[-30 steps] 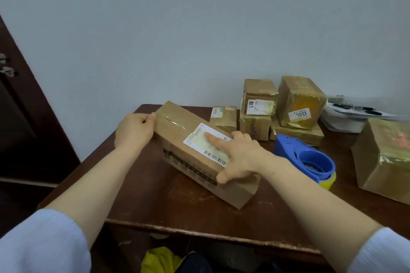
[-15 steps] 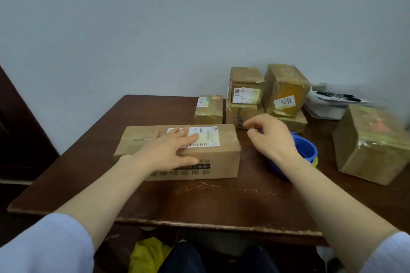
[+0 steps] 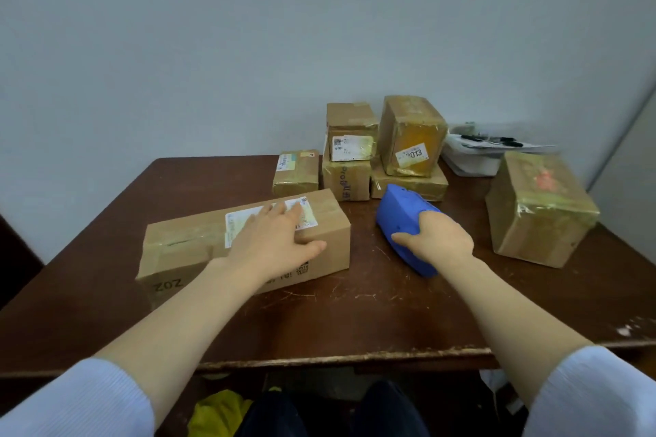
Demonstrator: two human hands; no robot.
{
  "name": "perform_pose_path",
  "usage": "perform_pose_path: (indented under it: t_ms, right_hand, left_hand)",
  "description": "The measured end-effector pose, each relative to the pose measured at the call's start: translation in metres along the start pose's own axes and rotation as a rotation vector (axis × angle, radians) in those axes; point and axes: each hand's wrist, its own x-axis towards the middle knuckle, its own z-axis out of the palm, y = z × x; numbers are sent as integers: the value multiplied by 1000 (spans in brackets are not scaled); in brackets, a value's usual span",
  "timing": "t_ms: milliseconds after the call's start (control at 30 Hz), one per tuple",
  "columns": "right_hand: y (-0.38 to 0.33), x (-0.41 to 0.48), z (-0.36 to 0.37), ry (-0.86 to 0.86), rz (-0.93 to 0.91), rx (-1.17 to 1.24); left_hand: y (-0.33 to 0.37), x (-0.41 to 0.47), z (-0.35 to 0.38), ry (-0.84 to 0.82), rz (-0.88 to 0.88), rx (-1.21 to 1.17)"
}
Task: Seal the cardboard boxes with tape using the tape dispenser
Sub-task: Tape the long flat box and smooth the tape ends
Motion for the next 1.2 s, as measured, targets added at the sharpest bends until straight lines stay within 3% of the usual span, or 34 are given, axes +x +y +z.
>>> perform_pose_path:
  t_ms: [133,233,300,433,533,700,1000,1200]
  right_hand:
    - [17,-4,-11,81,-46,404]
    - [27,-20,-26,-87,-154,1048]
    - [34,-28,-32,-209,-270,1219]
    - [38,-29,-36,-285,-387,1275]
    - [34,-29,-39,-305,-431,1263]
    - [29,-29,-39,-297,-444,1244]
    - [13,-37,-39,-319,-369,1236]
    - [-5,-49,-48,-277,-280,1243]
  left_hand:
    - [22,7,-18,220,-49,-538]
    - [40,21,-35,245,-115,-949]
    - [49,32,-45,204,-135,-1112]
    - [63,39,-50,97,-89,-1340]
    - [67,34,-55,71,-38,-1422]
    - [55,36,-64,-142,-29,-1461]
    - [44,41,-61,-32,-193,-1402]
    - [29,59,-58,11,-186,-1278]
